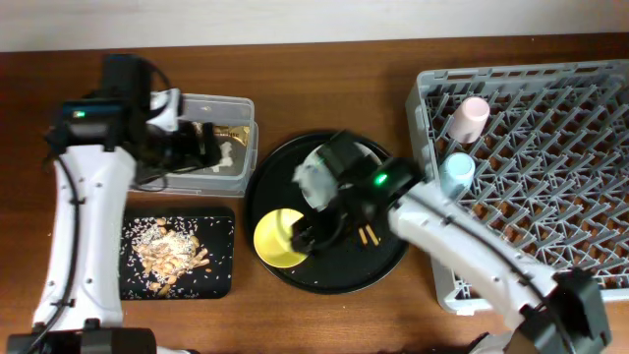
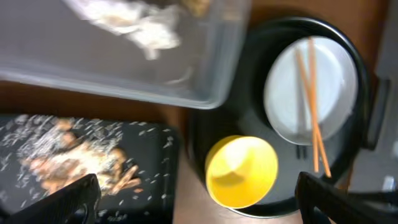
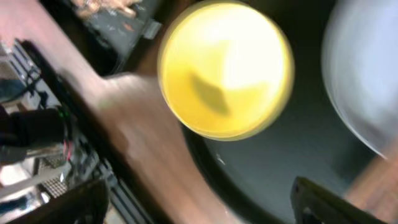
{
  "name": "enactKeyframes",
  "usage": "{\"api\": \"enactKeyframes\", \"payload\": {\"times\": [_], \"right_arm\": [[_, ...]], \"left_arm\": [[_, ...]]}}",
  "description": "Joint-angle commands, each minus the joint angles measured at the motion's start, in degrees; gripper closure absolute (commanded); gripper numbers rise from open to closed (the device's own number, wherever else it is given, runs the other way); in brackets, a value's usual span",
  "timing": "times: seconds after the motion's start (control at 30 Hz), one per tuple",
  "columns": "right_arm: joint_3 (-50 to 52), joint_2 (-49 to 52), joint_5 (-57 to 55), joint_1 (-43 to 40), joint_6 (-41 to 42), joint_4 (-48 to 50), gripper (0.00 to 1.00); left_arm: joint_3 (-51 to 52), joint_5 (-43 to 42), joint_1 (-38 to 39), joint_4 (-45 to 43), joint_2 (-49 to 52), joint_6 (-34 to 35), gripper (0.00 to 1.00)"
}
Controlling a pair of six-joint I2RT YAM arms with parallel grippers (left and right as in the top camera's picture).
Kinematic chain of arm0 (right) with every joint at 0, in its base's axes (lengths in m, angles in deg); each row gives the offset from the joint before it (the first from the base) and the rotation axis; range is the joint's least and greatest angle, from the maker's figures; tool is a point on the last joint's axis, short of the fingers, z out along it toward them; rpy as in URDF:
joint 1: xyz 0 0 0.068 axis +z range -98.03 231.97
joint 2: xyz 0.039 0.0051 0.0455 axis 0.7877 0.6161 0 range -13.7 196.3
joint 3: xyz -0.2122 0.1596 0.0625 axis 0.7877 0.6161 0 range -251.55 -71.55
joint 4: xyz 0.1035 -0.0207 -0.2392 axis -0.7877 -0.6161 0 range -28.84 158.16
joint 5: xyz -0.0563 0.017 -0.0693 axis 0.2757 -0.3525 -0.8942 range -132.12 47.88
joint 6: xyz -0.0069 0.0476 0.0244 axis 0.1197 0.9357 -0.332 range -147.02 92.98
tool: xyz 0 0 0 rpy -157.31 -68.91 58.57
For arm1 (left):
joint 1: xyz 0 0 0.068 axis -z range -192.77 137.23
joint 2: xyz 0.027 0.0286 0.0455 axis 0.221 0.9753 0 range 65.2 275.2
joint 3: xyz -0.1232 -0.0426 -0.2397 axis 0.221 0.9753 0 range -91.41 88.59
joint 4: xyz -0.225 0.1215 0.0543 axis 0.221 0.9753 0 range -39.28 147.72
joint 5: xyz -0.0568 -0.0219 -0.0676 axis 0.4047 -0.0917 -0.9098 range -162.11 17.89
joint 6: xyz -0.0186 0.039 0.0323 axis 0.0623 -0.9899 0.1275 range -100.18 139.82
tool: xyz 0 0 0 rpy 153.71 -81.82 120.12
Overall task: Sort waste into correct bins and load items into the dishwasher rack
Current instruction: 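Reach the right gripper to the yellow bowl on the round tray and grasp it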
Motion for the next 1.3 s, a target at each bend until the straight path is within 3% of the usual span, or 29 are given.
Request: {"api": "enactKeyframes", "payload": {"times": [0.0,0.1,0.17,0.3,0.6,1.27], "right_arm": [[3.3,-0.3,-7.5,7.0,7.9,8.3,0.09],[5.8,0.3,-13.4,12.2,11.2,16.4,0.1],[7.0,1.7,-18.2,15.7,11.5,21.4,0.19],[7.1,5.5,-24.7,18.9,11.5,24.8,0.24],[7.1,11.1,-25.3,19.3,11.5,28.7,0.56],[7.3,14.9,-24.9,19.4,13.0,29.7,0.57]], "left_arm": [[-0.1,1.0,-6.3,1.5,-1.0,0.9,0.01],[-0.1,1.0,-9.6,2.1,-1.0,0.9,0.0],[-0.1,1.0,-10.7,2.0,-1.0,0.9,0.01],[-0.1,1.0,-10.8,2.0,-1.0,0.9,0.01],[-0.1,1.0,-10.8,2.0,-1.0,0.9,0.01],[-0.1,1.0,-10.8,2.0,-1.0,0.9,0.01]]}}
